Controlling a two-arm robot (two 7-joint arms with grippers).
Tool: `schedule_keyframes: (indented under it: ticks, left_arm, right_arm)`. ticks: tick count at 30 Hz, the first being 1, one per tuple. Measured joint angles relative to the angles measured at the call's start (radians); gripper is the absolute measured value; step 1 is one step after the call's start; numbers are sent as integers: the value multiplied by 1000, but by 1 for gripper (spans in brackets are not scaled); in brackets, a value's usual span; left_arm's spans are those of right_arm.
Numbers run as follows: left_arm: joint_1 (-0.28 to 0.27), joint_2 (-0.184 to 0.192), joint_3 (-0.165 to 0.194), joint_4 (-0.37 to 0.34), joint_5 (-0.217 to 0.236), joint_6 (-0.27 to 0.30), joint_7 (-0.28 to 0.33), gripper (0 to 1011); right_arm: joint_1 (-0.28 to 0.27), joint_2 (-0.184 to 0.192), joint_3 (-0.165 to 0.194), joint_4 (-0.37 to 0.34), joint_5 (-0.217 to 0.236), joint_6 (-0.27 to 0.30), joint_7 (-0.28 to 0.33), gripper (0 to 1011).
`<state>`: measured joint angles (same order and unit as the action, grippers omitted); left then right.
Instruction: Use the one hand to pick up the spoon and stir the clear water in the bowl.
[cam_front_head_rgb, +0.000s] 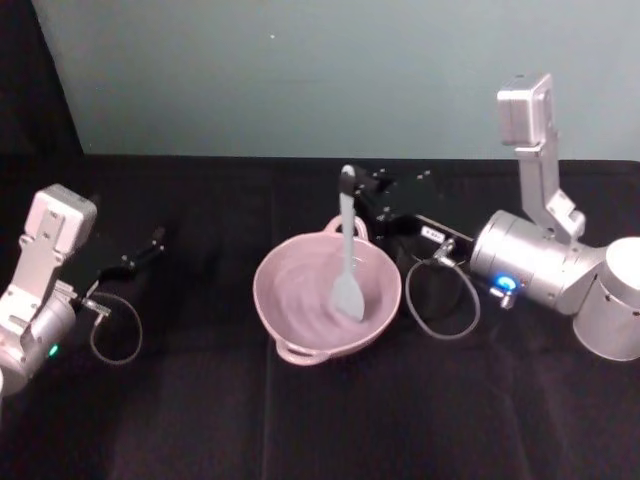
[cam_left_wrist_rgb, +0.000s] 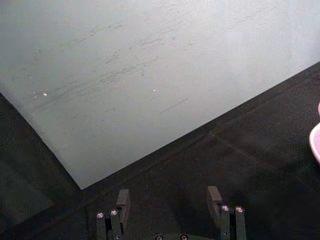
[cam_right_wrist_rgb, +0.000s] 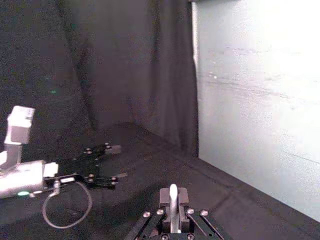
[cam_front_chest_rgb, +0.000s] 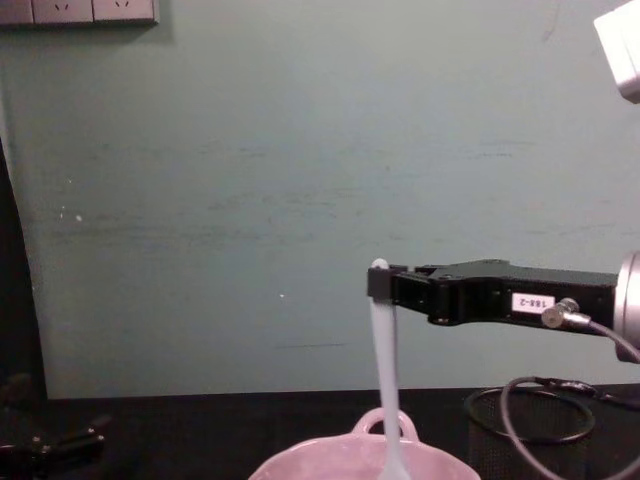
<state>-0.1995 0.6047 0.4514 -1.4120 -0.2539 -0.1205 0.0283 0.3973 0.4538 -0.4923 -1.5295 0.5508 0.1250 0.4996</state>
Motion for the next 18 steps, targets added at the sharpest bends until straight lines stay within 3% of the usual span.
schedule_keyframes:
  ticks: [10,18]
  left_arm:
    - [0,0,0,0,0,0,0,1011]
    - [0,0,0,0,0,0,0,1011]
  right_arm:
    - [30,-43,-47,21,-3,-6,27,98]
    - [115,-110,-89,136,-14,-20,60,98]
